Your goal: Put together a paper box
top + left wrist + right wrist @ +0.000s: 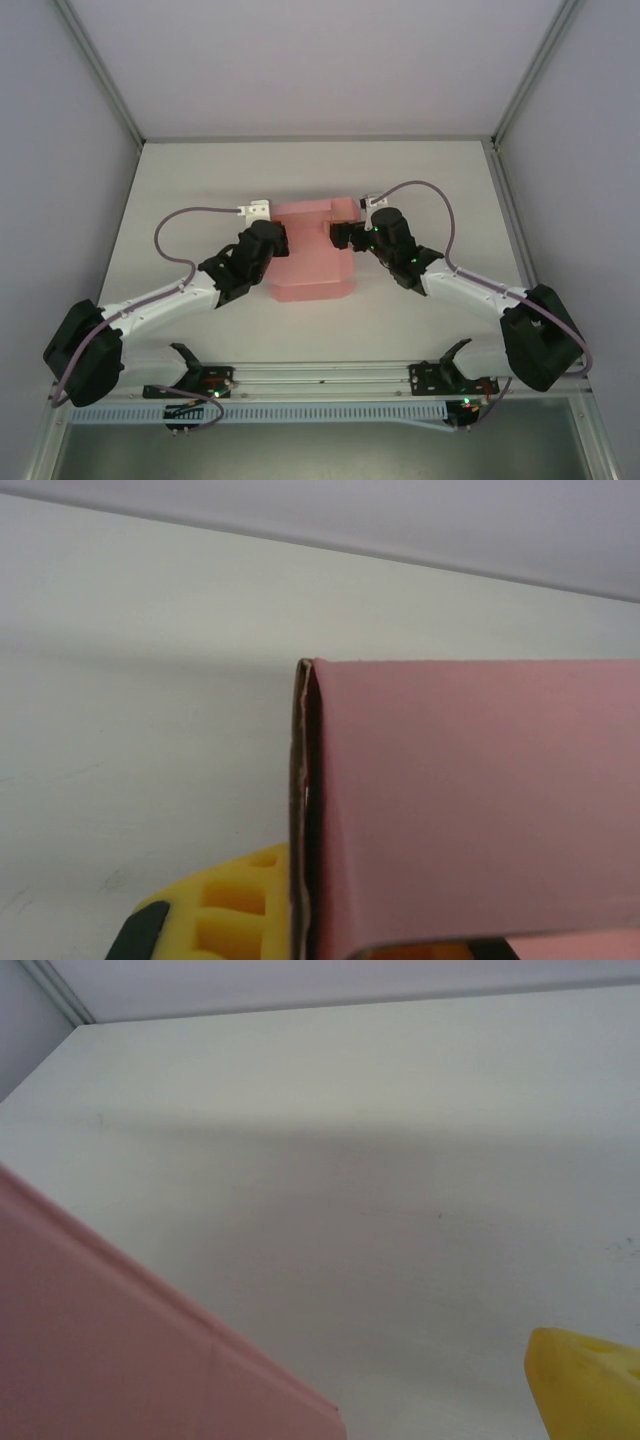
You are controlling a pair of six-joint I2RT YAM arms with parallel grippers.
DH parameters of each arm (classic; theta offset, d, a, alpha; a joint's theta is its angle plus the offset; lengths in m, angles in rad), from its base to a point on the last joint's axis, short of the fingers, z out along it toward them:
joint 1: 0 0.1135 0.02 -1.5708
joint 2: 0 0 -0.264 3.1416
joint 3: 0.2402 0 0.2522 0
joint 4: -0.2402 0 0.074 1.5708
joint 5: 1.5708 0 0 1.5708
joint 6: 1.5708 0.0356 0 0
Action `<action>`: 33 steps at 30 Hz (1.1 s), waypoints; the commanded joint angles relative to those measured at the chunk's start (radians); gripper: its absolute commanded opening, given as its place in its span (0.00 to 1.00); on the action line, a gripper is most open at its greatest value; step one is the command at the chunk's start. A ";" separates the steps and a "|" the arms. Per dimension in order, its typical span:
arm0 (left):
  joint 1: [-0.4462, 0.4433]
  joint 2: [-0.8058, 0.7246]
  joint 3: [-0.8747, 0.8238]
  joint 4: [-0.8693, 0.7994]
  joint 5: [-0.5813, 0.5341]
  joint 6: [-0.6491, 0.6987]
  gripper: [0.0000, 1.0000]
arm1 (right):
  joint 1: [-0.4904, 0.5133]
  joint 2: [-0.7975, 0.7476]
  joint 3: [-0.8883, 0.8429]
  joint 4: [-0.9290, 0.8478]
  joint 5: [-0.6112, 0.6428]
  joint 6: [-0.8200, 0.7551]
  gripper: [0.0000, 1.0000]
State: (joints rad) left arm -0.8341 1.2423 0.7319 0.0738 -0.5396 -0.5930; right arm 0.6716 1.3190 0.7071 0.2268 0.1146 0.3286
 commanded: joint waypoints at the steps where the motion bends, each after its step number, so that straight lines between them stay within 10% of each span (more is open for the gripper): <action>1: -0.012 -0.022 -0.006 0.054 0.017 -0.026 0.00 | 0.014 -0.033 -0.003 -0.016 0.049 -0.014 1.00; 18: 0.044 -0.072 -0.030 -0.019 0.042 0.042 0.00 | -0.119 -0.560 -0.012 -0.356 -0.135 -0.206 1.00; 33: 0.044 -0.099 -0.039 -0.001 0.107 0.076 0.00 | -0.318 -0.221 0.160 -0.409 -0.602 -0.399 0.70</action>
State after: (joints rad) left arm -0.7963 1.1664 0.6991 0.0658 -0.4461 -0.5400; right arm 0.3595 1.0534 0.8146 -0.1474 -0.2909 0.0311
